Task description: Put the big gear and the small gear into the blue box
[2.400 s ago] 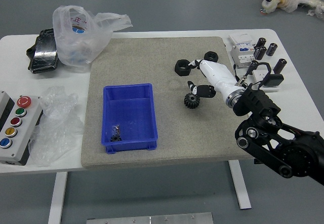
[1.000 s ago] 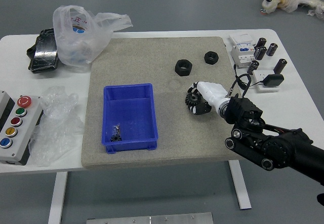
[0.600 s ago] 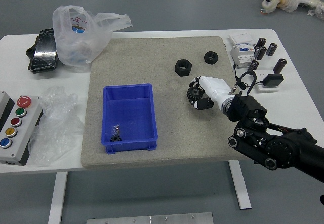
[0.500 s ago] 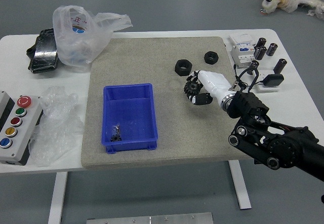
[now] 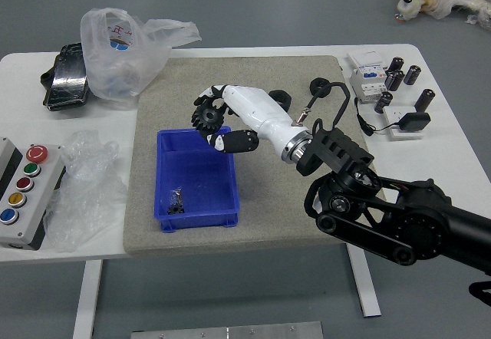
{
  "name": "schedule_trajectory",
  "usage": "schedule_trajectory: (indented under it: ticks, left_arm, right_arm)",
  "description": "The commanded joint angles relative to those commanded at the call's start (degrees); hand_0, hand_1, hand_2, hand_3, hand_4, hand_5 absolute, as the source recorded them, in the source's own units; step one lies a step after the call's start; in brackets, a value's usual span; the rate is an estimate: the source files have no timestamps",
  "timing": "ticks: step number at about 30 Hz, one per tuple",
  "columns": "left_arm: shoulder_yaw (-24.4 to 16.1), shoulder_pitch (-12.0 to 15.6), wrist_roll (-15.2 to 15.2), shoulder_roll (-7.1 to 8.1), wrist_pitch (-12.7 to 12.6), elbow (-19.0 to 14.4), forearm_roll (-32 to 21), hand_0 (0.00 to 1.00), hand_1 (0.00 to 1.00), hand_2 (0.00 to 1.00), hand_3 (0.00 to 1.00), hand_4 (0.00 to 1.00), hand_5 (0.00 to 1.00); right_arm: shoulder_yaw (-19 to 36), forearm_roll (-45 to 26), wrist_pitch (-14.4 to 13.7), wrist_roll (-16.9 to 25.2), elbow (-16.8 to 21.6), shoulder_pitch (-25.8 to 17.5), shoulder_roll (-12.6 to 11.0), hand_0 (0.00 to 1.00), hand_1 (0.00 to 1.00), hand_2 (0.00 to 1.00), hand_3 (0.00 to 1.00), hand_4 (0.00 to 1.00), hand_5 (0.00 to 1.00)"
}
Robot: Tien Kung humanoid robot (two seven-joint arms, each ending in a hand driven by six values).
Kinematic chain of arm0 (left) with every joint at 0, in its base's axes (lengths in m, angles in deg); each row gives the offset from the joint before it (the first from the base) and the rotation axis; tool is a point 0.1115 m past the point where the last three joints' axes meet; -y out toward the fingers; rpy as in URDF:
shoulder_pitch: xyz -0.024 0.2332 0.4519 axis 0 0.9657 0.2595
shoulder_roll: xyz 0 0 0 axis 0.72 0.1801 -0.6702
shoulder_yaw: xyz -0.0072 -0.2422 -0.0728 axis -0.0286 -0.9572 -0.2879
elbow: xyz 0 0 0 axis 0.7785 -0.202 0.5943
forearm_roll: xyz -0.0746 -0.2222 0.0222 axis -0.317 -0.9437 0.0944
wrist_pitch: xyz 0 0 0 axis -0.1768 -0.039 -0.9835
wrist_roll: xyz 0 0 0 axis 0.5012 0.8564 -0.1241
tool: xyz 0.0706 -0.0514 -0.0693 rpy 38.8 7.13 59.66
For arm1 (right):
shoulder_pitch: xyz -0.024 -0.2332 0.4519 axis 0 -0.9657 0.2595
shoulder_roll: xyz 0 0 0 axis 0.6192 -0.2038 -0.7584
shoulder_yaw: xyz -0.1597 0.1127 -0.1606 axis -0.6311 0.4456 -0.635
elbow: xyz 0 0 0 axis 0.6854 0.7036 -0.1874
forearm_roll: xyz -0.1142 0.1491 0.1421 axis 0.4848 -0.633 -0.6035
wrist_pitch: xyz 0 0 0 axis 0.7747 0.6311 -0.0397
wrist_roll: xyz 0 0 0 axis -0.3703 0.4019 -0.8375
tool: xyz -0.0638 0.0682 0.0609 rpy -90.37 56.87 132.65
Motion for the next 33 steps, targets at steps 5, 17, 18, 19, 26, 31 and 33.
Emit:
schedule_trajectory:
  ticks: [5,17,18,19,26,31,33]
  left_arm:
    - [-0.3,-0.1,0.1,0.11,0.1,0.0,0.4,0.719,0.668,0.666,0.753,0.739,0.457]
    - [-0.5,-0.2,0.2,0.10,0.1,-0.1,0.7,0.719,0.668,0.666,0.752,0.739,0.457]
    - [-0.5,-0.2,0.2,0.10,0.1,-0.1,0.7,0.719,0.668,0.666,0.752,0.739,0.457]
    - [-0.5,-0.2,0.2,0.11,0.1,-0.1,0.7,0.719,0.668,0.666,0.752,0.739,0.457]
    - [-0.5,-0.2,0.2,0.11,0.1,-0.1,0.7,0.719,0.668,0.666,0.754,0.739,0.456]
    - [-0.5,-0.2,0.2,0.11,0.1,-0.1,0.7,0.720,0.668,0.665,0.753,0.739,0.457]
    - [-0.4,-0.2,0.2,0.08,0.1,-0.1,0.6,0.719,0.668,0.666,0.753,0.739,0.458]
  right_arm:
    - [-2.6,0.9,4.7,-2.2,-1.0,1.9,1.2,0.671,0.742,0.709,0.651,0.282,0.077]
    - [-4.8,1.2,7.7,-3.8,-2.4,2.5,2.6,0.691,0.776,0.782,0.708,0.502,0.136]
    - [-4.9,1.1,7.7,-3.8,-2.4,2.6,2.6,0.691,0.776,0.782,0.708,0.502,0.136]
    - [-5.1,1.1,7.7,-3.9,-2.5,2.6,2.7,0.691,0.776,0.782,0.708,0.502,0.136]
    - [-5.6,0.9,7.7,-3.8,-2.7,2.5,2.9,0.690,0.781,0.785,0.711,0.518,0.135]
    - [-4.5,1.3,7.2,-3.6,-2.7,2.1,2.6,0.691,0.781,0.784,0.717,0.553,0.148]
    - [-3.2,1.3,6.7,-3.2,-2.6,1.7,2.2,0.675,0.768,0.771,0.707,0.567,0.153]
